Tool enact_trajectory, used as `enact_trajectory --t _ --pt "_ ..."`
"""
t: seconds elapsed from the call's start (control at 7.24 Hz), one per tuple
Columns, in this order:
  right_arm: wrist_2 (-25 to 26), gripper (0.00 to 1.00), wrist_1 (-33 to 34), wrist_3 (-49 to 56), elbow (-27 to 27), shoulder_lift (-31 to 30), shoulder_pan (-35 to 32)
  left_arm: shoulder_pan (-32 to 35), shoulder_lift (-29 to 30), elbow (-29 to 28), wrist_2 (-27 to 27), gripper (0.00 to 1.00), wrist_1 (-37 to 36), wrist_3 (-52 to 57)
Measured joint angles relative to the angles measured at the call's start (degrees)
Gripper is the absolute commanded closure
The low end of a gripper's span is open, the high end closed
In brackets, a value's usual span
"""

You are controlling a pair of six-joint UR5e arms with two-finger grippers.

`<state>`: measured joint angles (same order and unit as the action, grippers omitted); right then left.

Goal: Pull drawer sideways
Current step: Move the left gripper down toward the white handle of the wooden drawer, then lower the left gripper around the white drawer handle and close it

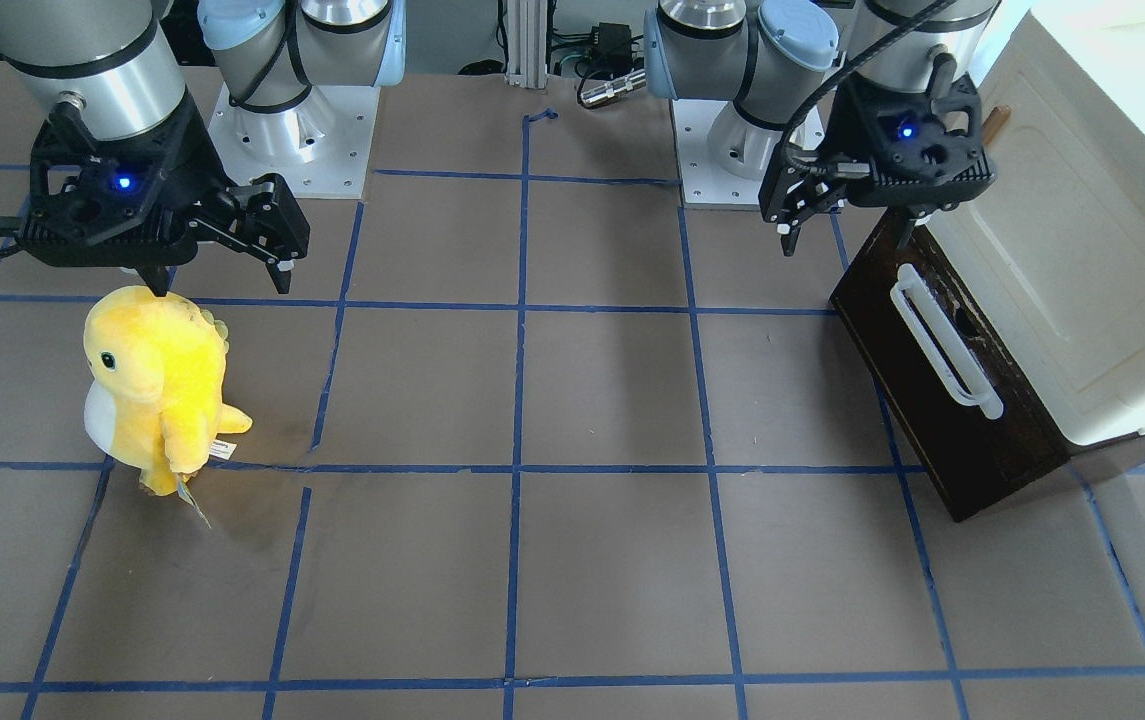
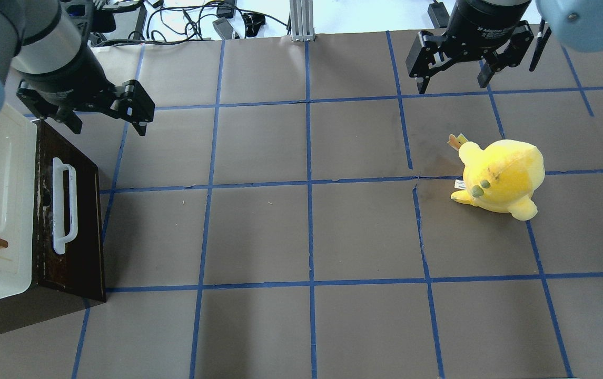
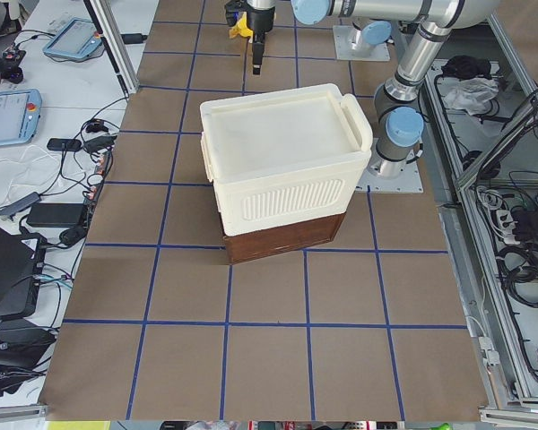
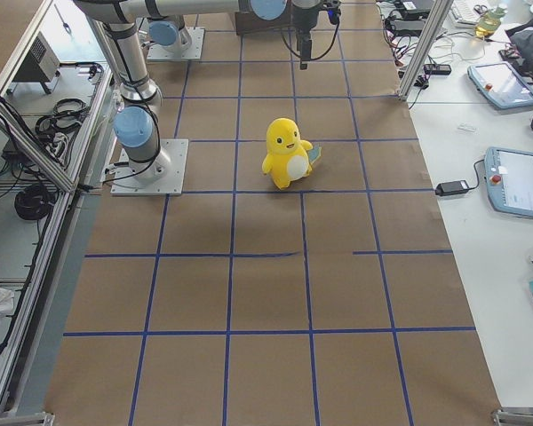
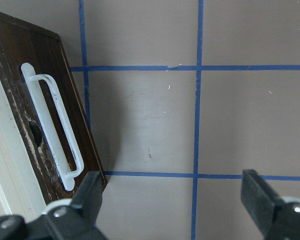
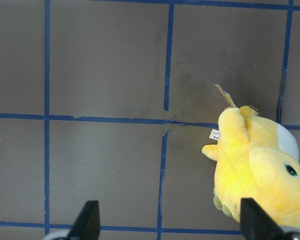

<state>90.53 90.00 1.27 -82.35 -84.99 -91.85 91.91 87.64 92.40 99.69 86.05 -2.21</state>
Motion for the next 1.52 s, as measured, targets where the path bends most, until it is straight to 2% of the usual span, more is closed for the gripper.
enact_trajectory --t 0.28,0.41,0.55,0.97,1.38,1.52 --pt "0.00 0.00 0.00 -0.01 0.00 0.01 0.00 4.52 4.78 1.71 10.46 0.00 -2.18 -8.80" --pt "0.00 0.00 0.00 0.00 0.00 0.00 0.00 5.49 7.03 2.63 17.03 0.00 -2.47 -13.51" --pt "0.00 0.00 0.00 -0.02 0.00 0.00 0.00 5.83 8.95 3.18 21.34 0.00 -2.53 -17.63" --pt "0.00 0.00 0.00 -0.04 0.00 0.00 0.00 6.24 14.58 4.97 30.80 0.00 -1.75 -23.97" --pt "0.00 0.00 0.00 -0.02 0.00 0.00 0.00 6.33 17.85 10.66 43.29 0.00 -1.34 -25.20" --pt "0.00 0.00 0.00 -0.01 0.00 0.00 0.00 6.33 18.51 11.70 45.95 0.00 -0.50 -25.15"
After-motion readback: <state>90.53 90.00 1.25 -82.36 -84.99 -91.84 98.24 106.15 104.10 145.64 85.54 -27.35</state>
